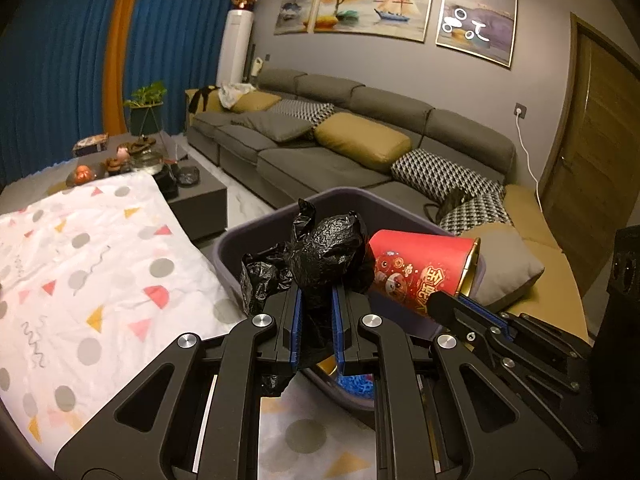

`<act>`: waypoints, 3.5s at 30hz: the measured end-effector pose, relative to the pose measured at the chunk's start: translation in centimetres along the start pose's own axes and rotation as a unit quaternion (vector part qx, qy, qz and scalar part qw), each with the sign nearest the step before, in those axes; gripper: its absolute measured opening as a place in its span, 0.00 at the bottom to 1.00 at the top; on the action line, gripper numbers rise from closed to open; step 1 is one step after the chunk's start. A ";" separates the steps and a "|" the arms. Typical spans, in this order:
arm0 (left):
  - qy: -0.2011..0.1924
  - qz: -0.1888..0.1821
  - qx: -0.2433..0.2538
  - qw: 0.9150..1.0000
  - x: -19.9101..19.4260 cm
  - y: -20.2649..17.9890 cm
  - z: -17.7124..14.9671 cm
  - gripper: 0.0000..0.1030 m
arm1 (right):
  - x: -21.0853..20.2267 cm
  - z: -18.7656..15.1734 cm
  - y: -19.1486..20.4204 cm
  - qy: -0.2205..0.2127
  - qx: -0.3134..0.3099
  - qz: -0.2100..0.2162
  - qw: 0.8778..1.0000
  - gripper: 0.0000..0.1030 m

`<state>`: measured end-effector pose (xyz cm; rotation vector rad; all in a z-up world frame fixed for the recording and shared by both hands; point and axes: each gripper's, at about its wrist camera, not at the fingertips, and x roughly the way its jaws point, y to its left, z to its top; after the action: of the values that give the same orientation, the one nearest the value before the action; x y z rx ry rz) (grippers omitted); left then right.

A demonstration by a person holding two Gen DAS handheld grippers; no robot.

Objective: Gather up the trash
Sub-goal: 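Carry the black bag and red cup over the grey bin, then open both tools to drop the bag and red cup into the bin, then move both open tools back over the remaining table trash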

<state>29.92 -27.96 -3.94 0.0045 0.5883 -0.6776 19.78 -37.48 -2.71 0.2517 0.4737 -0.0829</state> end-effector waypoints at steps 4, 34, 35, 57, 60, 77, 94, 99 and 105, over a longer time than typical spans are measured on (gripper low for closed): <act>0.010 -0.007 -0.008 1.000 1.0 0.1 -0.2 0.11 | 0.1 -0.3 -0.3 0.005 0.006 -0.003 1.000 0.04; 0.026 0.002 -0.013 1.000 2.0 0.9 -1.0 0.57 | 0.2 -0.2 -1.0 0.009 0.020 -0.014 1.000 0.14; 0.023 0.008 -0.016 1.000 1.8 1.1 -1.0 0.61 | 0.2 -0.3 -0.9 0.009 0.020 -0.015 1.000 0.21; -0.016 0.204 -0.061 0.977 -14.2 9.0 -5.6 0.94 | -6.6 -1.1 4.0 -0.048 -0.007 -0.016 0.999 0.81; -0.028 0.240 -0.081 0.967 -18.2 10.9 -7.0 0.94 | -7.3 -1.0 6.4 -0.050 -0.018 0.001 0.999 0.82; -0.074 0.364 -0.153 0.916 -32.9 19.2 -11.7 0.94 | -9.5 -2.0 20.4 -0.054 -0.087 0.091 0.991 0.83; -0.078 0.408 -0.170 0.894 -35.1 25.6 -11.6 0.94 | -4.8 0.0 30.2 -0.045 -0.117 0.128 0.984 0.82; -0.086 0.430 -0.185 0.879 -36.3 29.4 -11.6 0.94 | -0.2 0.2 34.2 -0.022 -0.130 0.127 0.983 0.82; -0.100 0.449 -0.191 0.867 -36.8 33.8 -11.0 0.94 | 7.4 -0.8 39.2 0.026 -0.147 0.120 0.981 0.82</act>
<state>21.32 22.34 -0.39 -0.1529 0.4434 0.3555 31.34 0.40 1.88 0.0184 0.4983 0.2288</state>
